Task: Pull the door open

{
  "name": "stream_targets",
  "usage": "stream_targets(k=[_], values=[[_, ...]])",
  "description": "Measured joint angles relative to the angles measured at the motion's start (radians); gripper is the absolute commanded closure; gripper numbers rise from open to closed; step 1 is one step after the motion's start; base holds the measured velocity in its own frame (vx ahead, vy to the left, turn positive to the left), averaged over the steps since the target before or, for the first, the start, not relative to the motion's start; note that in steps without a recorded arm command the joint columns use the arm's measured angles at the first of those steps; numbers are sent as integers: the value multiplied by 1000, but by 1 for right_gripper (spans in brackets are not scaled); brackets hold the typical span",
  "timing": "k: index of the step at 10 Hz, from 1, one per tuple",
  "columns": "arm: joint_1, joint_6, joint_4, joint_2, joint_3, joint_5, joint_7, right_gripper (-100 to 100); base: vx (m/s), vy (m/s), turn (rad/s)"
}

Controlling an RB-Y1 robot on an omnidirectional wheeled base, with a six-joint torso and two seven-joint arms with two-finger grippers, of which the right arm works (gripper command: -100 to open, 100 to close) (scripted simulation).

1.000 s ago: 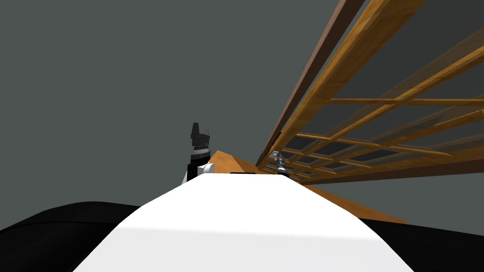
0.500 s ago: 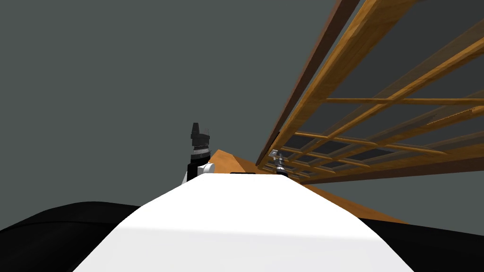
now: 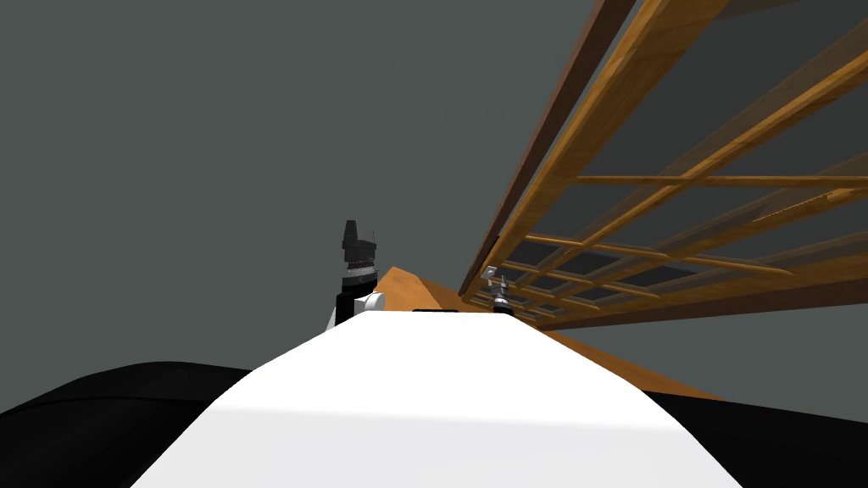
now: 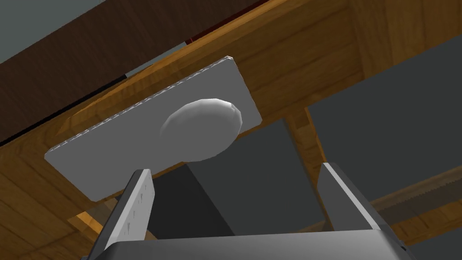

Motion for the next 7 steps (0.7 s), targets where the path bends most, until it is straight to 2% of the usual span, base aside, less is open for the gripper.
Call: stream_targets(k=[7], values=[[-7,19,-32,21,34,-87,-176,-100,-55,-17,36]])
